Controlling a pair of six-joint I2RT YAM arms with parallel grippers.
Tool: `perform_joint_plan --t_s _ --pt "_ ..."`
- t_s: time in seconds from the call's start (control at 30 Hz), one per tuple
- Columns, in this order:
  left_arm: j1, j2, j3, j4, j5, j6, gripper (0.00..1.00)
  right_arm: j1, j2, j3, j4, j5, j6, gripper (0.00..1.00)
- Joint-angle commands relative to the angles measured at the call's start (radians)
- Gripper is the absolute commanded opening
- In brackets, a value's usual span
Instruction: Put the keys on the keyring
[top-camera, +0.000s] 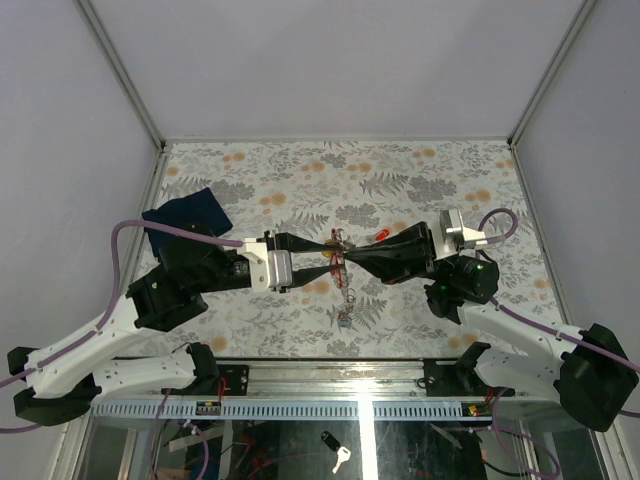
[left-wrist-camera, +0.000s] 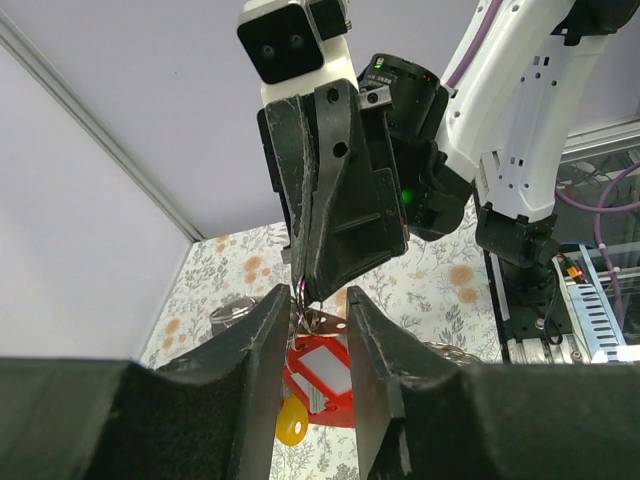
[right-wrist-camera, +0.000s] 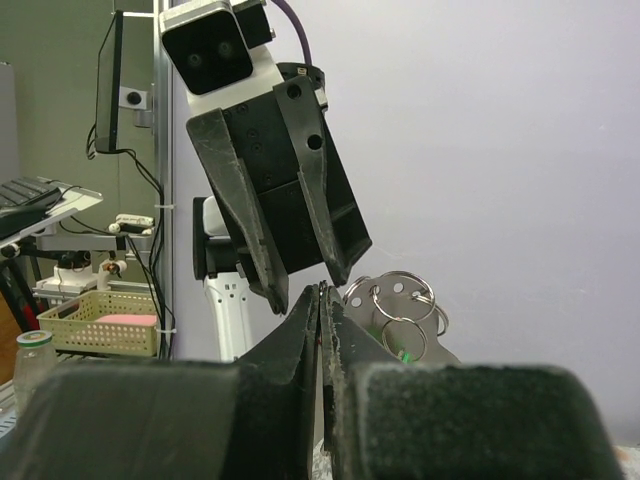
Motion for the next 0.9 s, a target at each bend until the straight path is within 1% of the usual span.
perform_joint_plan --t_s 0.0,0.4,0.53,0.67,0.8,0.87 --pt "0.002 0.001 0.032 0.005 -0.005 0.002 0.29 -0.003 -0.044 0.056 0.144 -0.011 0.001 0.00" --pt "0.002 0.023 0.036 -0.001 -0.003 0.000 0.30 -0.003 -0.057 0.063 0.137 -0.033 0.001 0.00" --pt "0.002 0.026 0.041 0.000 0.006 0.000 0.28 -0.003 -0.059 0.063 0.123 -0.047 -0.005 0.00" --pt "0.002 0.031 0.045 -0.002 0.021 -0.001 0.21 -0.003 -0.064 0.060 0.094 -0.067 -0.025 0.00" --pt "0.001 0.035 0.053 -0.019 0.025 0.002 0.07 -0.003 -0.078 0.054 0.071 -0.069 -0.043 0.00" --pt "0.002 0.041 0.059 -0.034 0.033 0.005 0.04 -0.003 -0.083 0.054 0.063 -0.070 -0.049 0.00"
